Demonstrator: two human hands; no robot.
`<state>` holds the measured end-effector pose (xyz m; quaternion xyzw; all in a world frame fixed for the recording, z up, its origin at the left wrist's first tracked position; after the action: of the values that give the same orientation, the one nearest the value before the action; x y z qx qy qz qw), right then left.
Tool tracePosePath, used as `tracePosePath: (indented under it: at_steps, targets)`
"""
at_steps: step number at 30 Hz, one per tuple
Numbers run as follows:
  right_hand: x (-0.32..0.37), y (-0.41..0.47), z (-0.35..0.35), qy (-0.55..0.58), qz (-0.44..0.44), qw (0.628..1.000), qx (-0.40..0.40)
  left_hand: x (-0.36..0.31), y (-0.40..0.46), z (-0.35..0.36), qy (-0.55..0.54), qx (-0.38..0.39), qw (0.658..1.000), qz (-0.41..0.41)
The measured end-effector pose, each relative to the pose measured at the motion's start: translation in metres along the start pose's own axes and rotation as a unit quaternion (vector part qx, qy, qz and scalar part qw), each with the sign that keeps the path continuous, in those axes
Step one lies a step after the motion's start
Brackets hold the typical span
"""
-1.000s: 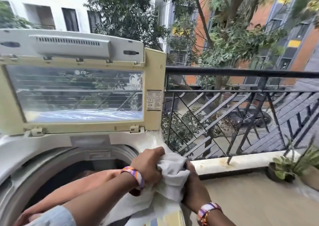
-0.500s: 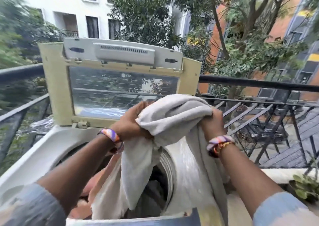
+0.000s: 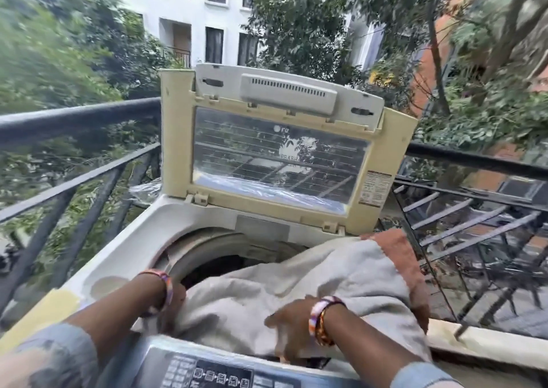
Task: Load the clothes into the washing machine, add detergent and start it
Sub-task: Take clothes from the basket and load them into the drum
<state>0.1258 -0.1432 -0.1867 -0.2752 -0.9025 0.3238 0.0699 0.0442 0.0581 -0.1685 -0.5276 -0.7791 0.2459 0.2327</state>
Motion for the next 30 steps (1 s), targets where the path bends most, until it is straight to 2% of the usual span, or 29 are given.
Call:
tracePosePath:
  at_steps: [1,2,5,7,11,13,16,18,20,22,25,28,30]
  targets:
    - [0.002,0.001,0.006,0.003,-0.002,1.000,0.026,-0.001,-0.006,0.000,0.027,-0.005,1.000,-0.008]
    - [0.001,0.002,0.007,0.009,-0.002,1.000,0.017,-0.006,-0.010,-0.009,0.050,0.001,0.999,0.012]
    - [-0.005,0.002,-0.009,0.076,-0.006,0.994,-0.080,-0.020,0.005,-0.028,0.069,-0.002,0.996,0.065]
    - [-0.013,-0.008,-0.023,0.144,-0.015,0.980,-0.133,-0.038,0.016,-0.038,-0.011,-0.026,0.994,0.105]
    - [-0.047,-0.046,-0.040,0.198,-0.003,0.953,-0.228,-0.081,0.031,-0.060,-0.032,-0.070,0.980,0.181]
    - [-0.074,-0.066,-0.033,0.151,0.058,0.963,-0.217,-0.109,0.029,-0.071,-0.049,-0.078,0.971,0.222]
    - [-0.123,-0.094,-0.004,0.097,0.162,0.972,-0.138,-0.156,0.014,-0.080,-0.054,-0.095,0.957,0.268]
    - [-0.155,-0.107,0.025,0.108,0.189,0.970,-0.109,-0.191,0.006,-0.085,-0.033,-0.146,0.938,0.313]
    - [-0.176,-0.115,0.051,0.149,0.181,0.967,-0.097,-0.224,0.006,-0.082,-0.011,-0.163,0.927,0.338]
    - [-0.185,-0.123,0.073,0.219,0.153,0.958,-0.103,-0.257,0.009,-0.075,0.032,-0.142,0.931,0.334]
    - [-0.184,-0.121,0.100,0.271,0.135,0.947,-0.107,-0.294,0.007,-0.062,0.063,-0.158,0.925,0.340]
    - [-0.178,-0.095,0.125,0.296,0.148,0.931,-0.153,-0.304,0.022,-0.056,-0.005,-0.188,0.929,0.318]
    - [-0.171,-0.082,0.128,0.306,0.169,0.910,-0.224,-0.297,0.030,-0.054,-0.073,-0.220,0.920,0.316]
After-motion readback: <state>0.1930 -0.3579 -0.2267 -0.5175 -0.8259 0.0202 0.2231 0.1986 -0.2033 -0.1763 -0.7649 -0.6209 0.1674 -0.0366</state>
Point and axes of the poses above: each hand's wrist, its own y-axis towards the middle knuckle, its own z-axis out of the palm, x = y × z, the point moved 4 cm from there along y, towards the middle knuckle, and after that the axes turned 3 degrees about -y, right-handed, at the moved point
